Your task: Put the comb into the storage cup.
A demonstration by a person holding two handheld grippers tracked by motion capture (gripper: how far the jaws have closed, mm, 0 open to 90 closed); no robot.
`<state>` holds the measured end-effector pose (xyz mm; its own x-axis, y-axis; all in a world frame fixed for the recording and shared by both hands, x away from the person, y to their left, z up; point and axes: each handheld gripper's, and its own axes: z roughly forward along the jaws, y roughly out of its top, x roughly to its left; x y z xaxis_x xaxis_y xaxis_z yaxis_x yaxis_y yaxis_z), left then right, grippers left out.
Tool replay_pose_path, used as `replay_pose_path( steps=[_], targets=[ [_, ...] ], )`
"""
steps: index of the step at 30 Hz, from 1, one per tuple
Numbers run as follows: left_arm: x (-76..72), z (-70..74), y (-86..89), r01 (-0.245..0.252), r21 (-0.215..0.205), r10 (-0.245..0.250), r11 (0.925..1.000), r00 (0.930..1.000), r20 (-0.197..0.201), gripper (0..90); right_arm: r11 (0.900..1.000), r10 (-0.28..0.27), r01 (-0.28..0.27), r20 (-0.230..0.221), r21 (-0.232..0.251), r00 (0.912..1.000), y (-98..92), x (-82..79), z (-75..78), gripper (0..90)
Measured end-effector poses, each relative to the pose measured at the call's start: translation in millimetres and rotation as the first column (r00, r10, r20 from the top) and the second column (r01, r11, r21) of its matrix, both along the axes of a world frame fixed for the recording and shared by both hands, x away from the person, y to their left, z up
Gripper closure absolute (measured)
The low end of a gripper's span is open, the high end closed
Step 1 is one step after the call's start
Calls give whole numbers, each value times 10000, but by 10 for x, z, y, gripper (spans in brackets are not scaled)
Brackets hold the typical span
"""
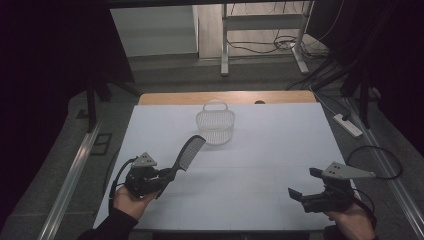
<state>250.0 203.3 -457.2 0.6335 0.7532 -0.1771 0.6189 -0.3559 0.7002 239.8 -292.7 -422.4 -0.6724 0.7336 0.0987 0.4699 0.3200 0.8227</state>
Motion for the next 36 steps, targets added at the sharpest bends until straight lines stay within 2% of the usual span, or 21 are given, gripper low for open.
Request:
replay_pose_path(
  steps=[9, 14, 22, 26, 31, 36],
  targets=[
    [-1, 9, -62, 134, -81, -134, 9999, 9999, 70, 725, 9991, 280, -275, -172, 307, 9995, 46, 82, 17, 0],
    [7, 13, -103, 175, -159, -173, 9997, 9998, 112, 725, 9985, 410, -407, -67, 366, 9991, 106, 126, 24, 0],
    [15, 22, -187, 352, -344, -349, 9988, 9993, 97, 725, 9944, 735, -699, -436, 791, 9963, 211, 213, 32, 0],
    [29, 28, -224, 405, -470, -402, 9981, 9992, 75, 725, 9913, 886, -798, -828, 1044, 9926, 284, 257, 53, 0],
    [47, 40, -258, 486, -528, -482, 9974, 9988, 101, 725, 9895, 1329, -1283, -701, 664, 9886, 380, 295, 71, 0],
    [70, 62, -276, 464, -637, -454, 9969, 9988, 176, 725, 9870, 1500, -1438, -895, 723, 9846, 467, 350, 71, 0]
  ],
)
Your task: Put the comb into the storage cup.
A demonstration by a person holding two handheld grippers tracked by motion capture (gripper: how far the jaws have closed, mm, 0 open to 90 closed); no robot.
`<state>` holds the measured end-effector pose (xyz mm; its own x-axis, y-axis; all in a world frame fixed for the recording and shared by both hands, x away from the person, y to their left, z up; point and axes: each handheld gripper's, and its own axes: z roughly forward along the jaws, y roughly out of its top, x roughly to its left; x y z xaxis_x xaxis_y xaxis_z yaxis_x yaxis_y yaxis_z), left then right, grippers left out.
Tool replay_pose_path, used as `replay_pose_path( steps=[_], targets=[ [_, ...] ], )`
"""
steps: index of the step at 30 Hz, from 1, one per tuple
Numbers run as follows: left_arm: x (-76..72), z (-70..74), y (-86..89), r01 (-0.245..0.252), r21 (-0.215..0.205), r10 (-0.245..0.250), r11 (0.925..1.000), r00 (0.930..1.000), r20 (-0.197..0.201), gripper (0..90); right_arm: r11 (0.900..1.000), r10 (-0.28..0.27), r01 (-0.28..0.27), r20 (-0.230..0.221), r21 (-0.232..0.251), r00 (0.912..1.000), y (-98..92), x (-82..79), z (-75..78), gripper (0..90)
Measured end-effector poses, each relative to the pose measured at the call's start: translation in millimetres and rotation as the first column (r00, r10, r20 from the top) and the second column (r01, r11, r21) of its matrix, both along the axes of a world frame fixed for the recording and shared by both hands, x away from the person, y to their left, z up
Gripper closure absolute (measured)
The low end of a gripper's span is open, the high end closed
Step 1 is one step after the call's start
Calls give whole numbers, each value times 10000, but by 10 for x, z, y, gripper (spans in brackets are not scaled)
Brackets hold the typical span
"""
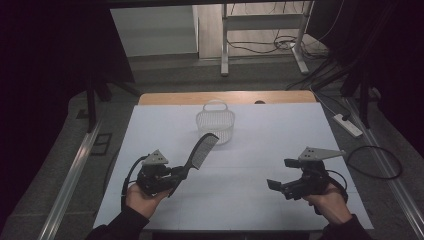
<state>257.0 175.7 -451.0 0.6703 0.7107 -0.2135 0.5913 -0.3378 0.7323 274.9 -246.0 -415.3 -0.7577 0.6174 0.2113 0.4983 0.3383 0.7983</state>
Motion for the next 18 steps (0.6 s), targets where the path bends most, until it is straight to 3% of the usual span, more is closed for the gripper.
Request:
replay_pose_path(
  steps=[6, 18],
  targets=[
    [18, 2, -41, 54, 12, -54, 10000, 10000, 60, 725, 10000, 55, -55, 28, 16, 10000, 95, 50, 10, 0],
    [44, 11, -190, 442, 47, -443, 9990, 9989, 168, 726, 9973, 439, -436, -28, 586, 9990, 271, 172, 8, 0]
  ],
)
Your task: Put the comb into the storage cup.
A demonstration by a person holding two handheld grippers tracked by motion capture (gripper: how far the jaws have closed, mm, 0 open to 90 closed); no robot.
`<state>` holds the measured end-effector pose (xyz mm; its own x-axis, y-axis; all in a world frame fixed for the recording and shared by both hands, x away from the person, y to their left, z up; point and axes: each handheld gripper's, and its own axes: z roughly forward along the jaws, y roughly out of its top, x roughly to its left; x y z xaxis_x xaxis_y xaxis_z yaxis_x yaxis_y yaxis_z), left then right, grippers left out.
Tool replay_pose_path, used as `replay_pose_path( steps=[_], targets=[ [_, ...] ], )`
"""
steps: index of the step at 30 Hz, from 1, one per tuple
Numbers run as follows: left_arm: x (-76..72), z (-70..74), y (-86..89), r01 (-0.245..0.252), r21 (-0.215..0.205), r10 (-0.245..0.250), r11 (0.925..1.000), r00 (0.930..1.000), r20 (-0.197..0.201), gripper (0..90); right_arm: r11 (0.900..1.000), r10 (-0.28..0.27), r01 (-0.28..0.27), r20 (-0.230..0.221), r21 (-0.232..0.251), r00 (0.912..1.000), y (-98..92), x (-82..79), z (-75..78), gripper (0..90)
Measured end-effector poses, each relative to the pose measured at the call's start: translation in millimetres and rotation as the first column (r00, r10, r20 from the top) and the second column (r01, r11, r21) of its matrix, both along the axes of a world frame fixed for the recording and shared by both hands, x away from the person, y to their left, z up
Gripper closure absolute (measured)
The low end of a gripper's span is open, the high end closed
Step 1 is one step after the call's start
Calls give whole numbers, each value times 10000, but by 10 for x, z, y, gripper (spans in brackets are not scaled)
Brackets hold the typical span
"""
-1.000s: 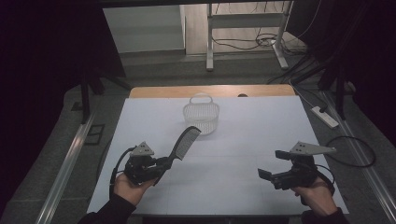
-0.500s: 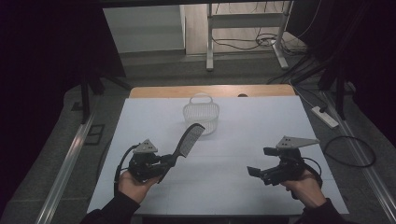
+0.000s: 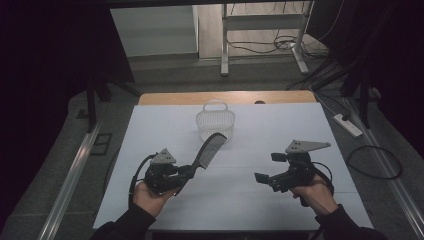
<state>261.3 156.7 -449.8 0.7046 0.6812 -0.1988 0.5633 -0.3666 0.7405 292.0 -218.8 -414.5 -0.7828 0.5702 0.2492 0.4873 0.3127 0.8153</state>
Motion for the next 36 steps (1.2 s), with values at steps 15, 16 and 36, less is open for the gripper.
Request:
replay_pose_path(
  steps=[15, 16, 36],
  targets=[
    [17, 5, -178, 286, 23, -286, 9996, 9994, 171, 726, 9988, 427, -412, -573, 271, 9974, 241, 133, 18, 0],
    [18, 6, -185, 297, 25, -297, 9996, 9994, 189, 726, 9989, 409, -393, -629, 261, 9972, 263, 147, 17, 0],
    [34, 18, -318, 573, -50, -571, 9983, 9980, 274, 726, 9985, 484, -435, -1570, 343, 9864, 606, 375, 17, 0]
  ],
)
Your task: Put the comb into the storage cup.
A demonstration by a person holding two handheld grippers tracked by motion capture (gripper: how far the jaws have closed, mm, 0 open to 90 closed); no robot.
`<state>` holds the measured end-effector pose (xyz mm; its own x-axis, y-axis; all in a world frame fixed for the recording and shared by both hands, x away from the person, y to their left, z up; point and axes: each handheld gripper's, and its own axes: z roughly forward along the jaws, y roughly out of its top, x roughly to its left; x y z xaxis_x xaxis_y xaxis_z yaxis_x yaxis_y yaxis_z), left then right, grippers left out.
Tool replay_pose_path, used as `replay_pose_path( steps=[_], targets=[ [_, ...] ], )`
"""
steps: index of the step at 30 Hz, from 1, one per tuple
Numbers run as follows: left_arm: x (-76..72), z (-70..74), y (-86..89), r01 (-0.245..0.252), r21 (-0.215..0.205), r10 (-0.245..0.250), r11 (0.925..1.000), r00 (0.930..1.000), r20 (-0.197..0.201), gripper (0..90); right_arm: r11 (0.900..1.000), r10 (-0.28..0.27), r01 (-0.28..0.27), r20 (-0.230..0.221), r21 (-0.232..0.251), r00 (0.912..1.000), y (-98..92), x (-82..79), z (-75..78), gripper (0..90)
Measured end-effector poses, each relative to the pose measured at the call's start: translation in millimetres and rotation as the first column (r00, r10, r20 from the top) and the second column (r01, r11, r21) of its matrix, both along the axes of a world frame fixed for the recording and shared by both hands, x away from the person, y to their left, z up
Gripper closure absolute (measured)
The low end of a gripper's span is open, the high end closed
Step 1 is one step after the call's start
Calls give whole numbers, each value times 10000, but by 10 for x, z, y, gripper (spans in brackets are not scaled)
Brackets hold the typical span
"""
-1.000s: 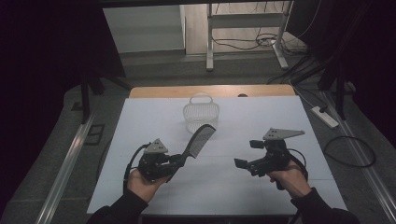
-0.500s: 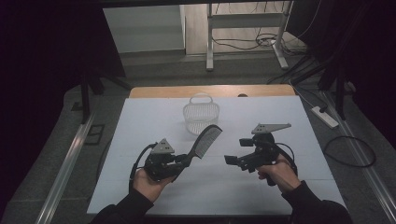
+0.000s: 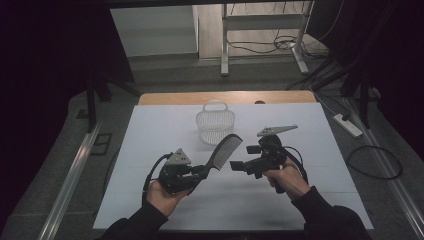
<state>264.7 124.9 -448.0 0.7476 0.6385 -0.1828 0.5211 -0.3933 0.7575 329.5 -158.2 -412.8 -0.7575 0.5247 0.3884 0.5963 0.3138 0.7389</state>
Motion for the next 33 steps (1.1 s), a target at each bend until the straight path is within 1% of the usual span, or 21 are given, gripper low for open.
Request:
replay_pose_path(
  steps=[6, 10, 12, 13, 17, 18, 19, 20, 23, 29, 30, 31, 32, 33],
  targets=[
    [5, 0, -32, 40, -31, -40, 10000, 10000, 15, 726, 9997, -258, 256, -313, -55, 9992, 79, 65, 3, 0],
    [7, 1, -55, 84, -43, -84, 10000, 10000, 39, 726, 9995, -268, 260, -444, -185, 9987, 135, 111, -5, 0],
    [8, 0, -67, 94, -52, -93, 9999, 9999, 63, 726, 9994, -286, 274, -604, -205, 9978, 162, 138, -18, 0],
    [8, 1, -74, 108, -47, -108, 9999, 9999, 74, 726, 9995, -282, 268, -799, -178, 9964, 184, 163, -30, 0],
    [10, -1, -98, 149, -41, -149, 9999, 9998, 98, 726, 9994, -323, 308, -975, -168, 9947, 211, 198, -46, 0],
    [10, -1, -104, 156, -41, -156, 9999, 9998, 110, 726, 9992, -410, 406, -1174, -57, 9922, 228, 230, -57, 0],
    [10, -1, -107, 170, -41, -170, 9998, 9998, 117, 726, 9992, -410, 406, -1174, -57, 9922, 228, 230, -57, 0],
    [10, 0, -113, 171, -44, -171, 9998, 9998, 119, 726, 9989, -469, 473, -1312, 0, 9902, 238, 252, -63, 0],
    [10, 0, -129, 212, -59, -211, 9998, 9997, 147, 726, 9981, -603, 615, -1410, 40, 9882, 254, 282, -68, 0],
    [5, 1, -165, 232, -23, -231, 9997, 9995, 205, 726, 9975, -705, 713, -1519, -4, 9859, 288, 316, -78, 2],
    [3, 2, -168, 226, 0, -226, 9997, 9995, 228, 726, 9970, -773, 777, -1491, -33, 9858, 288, 316, -81, 57],
    [1, 2, -170, 221, -8, -220, 9998, 9995, 230, 726, 9970, -773, 777, -1491, -33, 9858, 288, 316, -81, 57],
    [-1, 1, -172, 214, 8, -214, 9998, 9995, 252, 726, 9965, -828, 836, -1509, -13, 9851, 284, 317, -82, 95],
    [-3, 1, -174, 206, 50, -207, 9998, 9994, 275, 726, 9954, -876, 928, -1595, 255, 9833, 264, 319, -78, 210]
  ],
)
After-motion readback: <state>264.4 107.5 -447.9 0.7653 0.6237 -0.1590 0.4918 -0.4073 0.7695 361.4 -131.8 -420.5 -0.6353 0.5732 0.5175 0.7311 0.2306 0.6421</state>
